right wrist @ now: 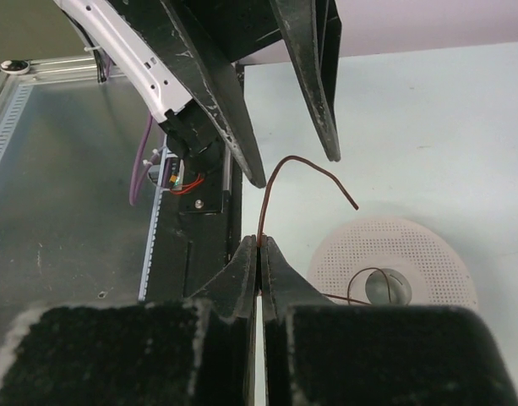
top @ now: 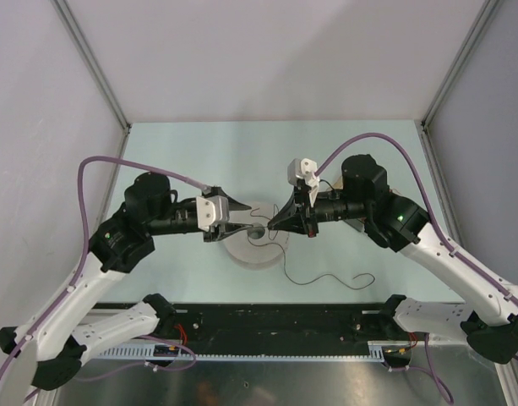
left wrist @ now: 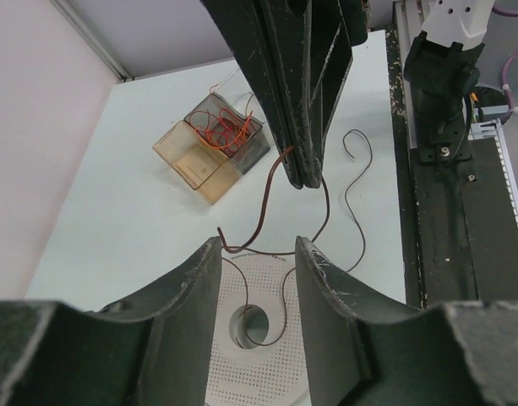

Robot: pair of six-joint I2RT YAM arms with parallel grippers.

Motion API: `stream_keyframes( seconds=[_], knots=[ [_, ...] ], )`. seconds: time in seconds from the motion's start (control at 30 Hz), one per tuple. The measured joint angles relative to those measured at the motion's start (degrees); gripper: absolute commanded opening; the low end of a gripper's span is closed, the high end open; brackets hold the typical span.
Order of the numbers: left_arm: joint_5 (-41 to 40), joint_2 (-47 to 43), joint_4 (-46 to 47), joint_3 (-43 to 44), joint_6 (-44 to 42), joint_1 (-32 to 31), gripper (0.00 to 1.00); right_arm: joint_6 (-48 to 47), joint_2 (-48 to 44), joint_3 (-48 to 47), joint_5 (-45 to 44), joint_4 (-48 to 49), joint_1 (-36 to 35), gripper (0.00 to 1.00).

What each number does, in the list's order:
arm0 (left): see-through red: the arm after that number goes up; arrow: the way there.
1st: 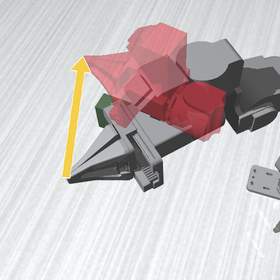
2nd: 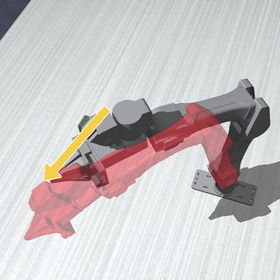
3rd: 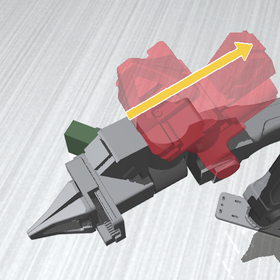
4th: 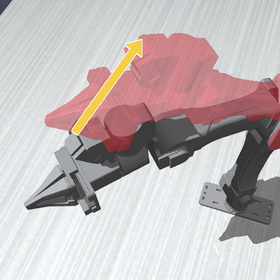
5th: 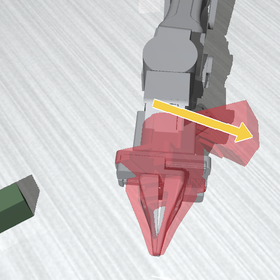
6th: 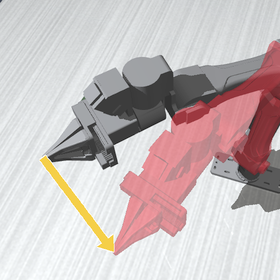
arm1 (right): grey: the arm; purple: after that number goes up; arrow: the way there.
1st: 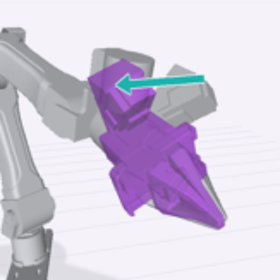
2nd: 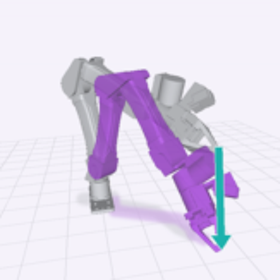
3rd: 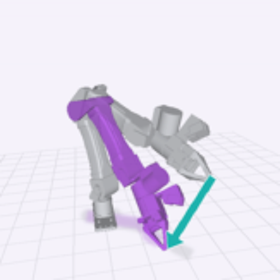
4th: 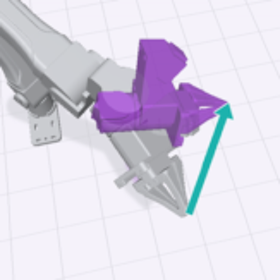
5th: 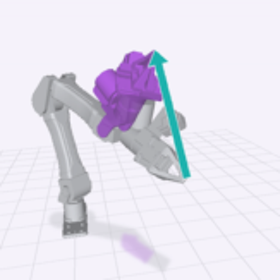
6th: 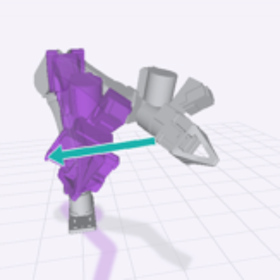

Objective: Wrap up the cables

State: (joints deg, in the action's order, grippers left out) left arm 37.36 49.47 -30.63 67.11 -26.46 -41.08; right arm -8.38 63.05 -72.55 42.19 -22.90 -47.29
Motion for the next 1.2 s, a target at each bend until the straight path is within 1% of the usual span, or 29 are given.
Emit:
stream_keyframes(
  seconds=[0.13, 0.2, 0.27, 0.33, 0.53, 0.67, 0.8, 0.83, 0.87, 0.9, 0.97, 1.03, 1.13, 1.2],
  knots=[
    [0.46, 0.87, 0.02, 0.00, -0.55, 0.00, 0.33, 0.39, 0.11, 0.00, 0.52, 0.02, -0.24, 0.00],
    [0.63, 1.27, 0.02, 0.00, -0.48, 0.00, 0.23, 0.50, 0.17, 0.00, 0.66, 0.04, -0.28, 0.00],
    [1.01, 1.53, 0.04, 0.00, -0.44, 0.00, 0.08, 0.70, 0.17, 0.00, 0.74, 0.04, -0.28, 0.00],
    [1.31, 1.62, 0.07, 0.00, -0.24, 0.00, 0.02, 0.79, 0.17, 0.00, 0.76, 0.04, -0.28, 0.00],
    [2.23, 1.46, 0.39, 0.02, 1.86, 0.02, 0.00, -0.07, 0.17, 0.00, 0.79, -1.07, 0.31, 0.00],
    [3.93, 1.42, 2.25, 0.98, 7.30, 0.00, 0.00, -0.72, 0.46, 0.00, 0.85, -2.56, 1.38, 0.00],
    [4.26, 1.31, 6.21, 1.27, 14.67, 0.02, 0.00, -0.72, 1.64, 0.00, 1.01, -2.08, 0.79, 0.01],
    [4.44, 1.31, 7.08, 1.22, 16.70, 0.02, 0.00, -0.72, 2.03, 0.00, 1.03, -1.81, 0.31, 0.04],
    [4.55, 1.31, 7.98, 1.16, 18.80, 0.00, 0.00, -0.72, 2.29, 0.00, 1.05, -1.60, 0.02, 0.10],
    [4.68, 1.31, 8.83, 1.03, 20.74, 0.00, 0.00, -0.74, 2.56, 0.00, 1.05, -1.16, -0.24, 0.18],
    [4.81, 1.31, 10.67, 0.59, 23.85, 0.02, 0.00, -0.81, 2.71, 0.00, 0.81, -0.85, -0.39, 0.40],
    [4.66, 1.29, 12.94, 0.42, 26.18, 0.02, 0.00, -1.07, 2.71, 0.11, 0.07, -1.38, -0.37, 0.55],
    [3.63, 0.92, 15.15, 0.13, 28.13, 0.02, 0.00, -2.38, 1.95, 0.26, -2.38, -2.45, -0.22, 0.68],
    [3.26, 0.61, 16.04, -0.22, 29.18, 0.09, 0.00, -3.34, 0.42, 0.44, -4.55, -3.13, -0.11, 0.74]
  ],
)
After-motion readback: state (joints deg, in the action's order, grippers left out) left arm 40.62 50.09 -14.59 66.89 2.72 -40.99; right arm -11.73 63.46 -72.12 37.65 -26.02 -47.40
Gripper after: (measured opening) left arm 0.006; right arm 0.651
